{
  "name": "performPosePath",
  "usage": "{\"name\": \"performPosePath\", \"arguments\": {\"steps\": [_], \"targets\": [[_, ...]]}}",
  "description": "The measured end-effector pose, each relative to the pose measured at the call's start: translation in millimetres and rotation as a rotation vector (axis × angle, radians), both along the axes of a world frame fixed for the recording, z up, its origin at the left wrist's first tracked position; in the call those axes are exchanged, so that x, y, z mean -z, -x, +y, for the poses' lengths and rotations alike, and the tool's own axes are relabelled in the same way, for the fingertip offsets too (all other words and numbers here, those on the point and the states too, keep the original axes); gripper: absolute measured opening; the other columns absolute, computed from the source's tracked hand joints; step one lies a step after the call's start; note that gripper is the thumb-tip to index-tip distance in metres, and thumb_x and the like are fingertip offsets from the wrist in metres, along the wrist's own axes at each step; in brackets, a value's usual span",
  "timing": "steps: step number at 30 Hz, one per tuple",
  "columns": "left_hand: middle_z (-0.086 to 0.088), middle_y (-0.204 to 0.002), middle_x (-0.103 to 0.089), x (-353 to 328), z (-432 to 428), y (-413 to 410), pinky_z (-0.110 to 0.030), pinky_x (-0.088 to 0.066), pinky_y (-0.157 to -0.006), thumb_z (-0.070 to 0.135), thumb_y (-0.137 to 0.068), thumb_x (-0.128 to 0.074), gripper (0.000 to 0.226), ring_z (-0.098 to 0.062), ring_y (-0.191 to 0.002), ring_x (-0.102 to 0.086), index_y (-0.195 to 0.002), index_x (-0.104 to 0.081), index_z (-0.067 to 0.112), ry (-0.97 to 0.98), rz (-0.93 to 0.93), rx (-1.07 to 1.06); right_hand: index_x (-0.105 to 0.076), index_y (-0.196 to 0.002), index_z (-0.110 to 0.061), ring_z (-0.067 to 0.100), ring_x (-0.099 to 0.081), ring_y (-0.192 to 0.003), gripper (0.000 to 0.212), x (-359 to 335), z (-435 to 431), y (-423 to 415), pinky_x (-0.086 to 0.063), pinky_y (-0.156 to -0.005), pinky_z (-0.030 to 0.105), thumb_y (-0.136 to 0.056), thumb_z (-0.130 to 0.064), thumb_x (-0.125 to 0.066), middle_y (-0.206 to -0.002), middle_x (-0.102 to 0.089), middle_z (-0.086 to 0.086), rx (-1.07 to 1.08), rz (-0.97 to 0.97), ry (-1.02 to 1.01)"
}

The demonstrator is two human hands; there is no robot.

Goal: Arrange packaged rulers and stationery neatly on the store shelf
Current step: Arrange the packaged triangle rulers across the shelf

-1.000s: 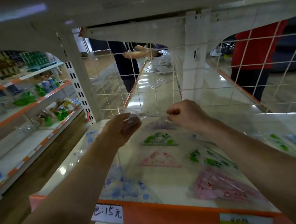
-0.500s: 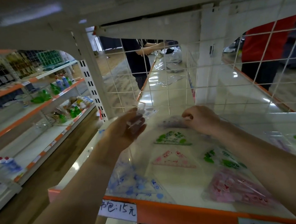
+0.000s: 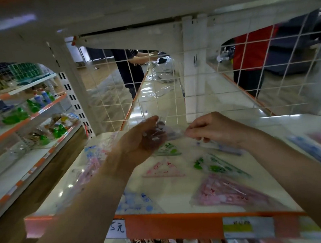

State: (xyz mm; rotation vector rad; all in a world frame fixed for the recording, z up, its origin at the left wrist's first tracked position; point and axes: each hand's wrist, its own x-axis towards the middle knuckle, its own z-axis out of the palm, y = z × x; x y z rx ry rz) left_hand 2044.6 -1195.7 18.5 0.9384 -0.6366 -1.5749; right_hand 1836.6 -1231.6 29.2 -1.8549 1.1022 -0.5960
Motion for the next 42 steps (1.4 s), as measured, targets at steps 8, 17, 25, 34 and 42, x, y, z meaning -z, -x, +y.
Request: {"name": "performPosePath", "arguments": {"steps": [8, 17, 25, 34, 42], "targets": [[-0.013, -0.080, -0.067, -3.6, -2.8, 51.3, -0.033, -0.060, -0.068, 0.005, -0.088, -0.055, 0.016, -0.021, -0.067, -0.067, -0.076, -0.066, 0.005, 0.043, 0.193, 0.048, -0.069, -0.079, -0.004, 0.012, -0.046, -0.052, 0.011, 3.3, 18.4, 37.9, -0.038, -0.052, 0.024, -0.081, -0.015, -0.071, -0.058, -0.056, 0.003, 0.423, -0.404, -0.190], [-0.012, -0.083, -0.067, 12.3, 11.9, 91.3, -0.034, -0.056, -0.067, 0.000, -0.094, -0.046, 0.013, -0.026, -0.071, -0.064, -0.096, -0.057, 0.007, 0.010, -0.159, 0.177, -0.069, -0.073, -0.011, 0.001, -0.059, -0.055, 0.015, 21.0, 51.9, 41.5, -0.046, -0.053, 0.014, -0.085, -0.021, -0.067, -0.060, -0.065, -0.005, 0.336, -0.210, -0.089], [-0.013, -0.084, -0.069, -9.8, 25.7, 83.8, -0.028, -0.055, -0.054, 0.008, -0.093, -0.054, 0.012, -0.019, -0.055, -0.064, -0.097, -0.064, 0.012, 0.122, -0.496, 0.435, -0.067, -0.093, -0.018, 0.011, -0.062, -0.074, 0.011, -1.0, 39.8, 69.1, -0.047, -0.063, 0.024, -0.089, -0.027, -0.062, -0.085, -0.069, 0.002, 0.488, -0.498, -0.081], [-0.018, -0.082, -0.067, -10.7, 22.5, 86.1, -0.037, -0.058, -0.069, 0.007, -0.098, -0.045, 0.018, -0.028, -0.072, -0.067, -0.100, -0.061, 0.001, 0.040, -0.431, 0.216, -0.066, -0.076, -0.016, 0.011, -0.059, -0.067, 0.013, -16.5, 47.2, 81.5, -0.048, -0.059, 0.021, -0.084, -0.007, -0.065, -0.068, -0.065, 0.001, 0.669, -0.754, 0.035], [-0.017, -0.078, -0.069, -20.3, 27.4, 126.0, -0.034, -0.059, -0.062, 0.016, -0.101, -0.038, 0.027, -0.026, -0.065, -0.068, -0.098, -0.060, 0.001, -0.001, -0.223, 0.344, -0.069, -0.091, -0.018, 0.015, -0.058, -0.078, 0.008, -3.4, 58.7, 55.9, -0.049, -0.074, 0.032, -0.085, -0.022, -0.066, -0.083, -0.063, -0.004, 0.537, 0.012, 0.684]]}}
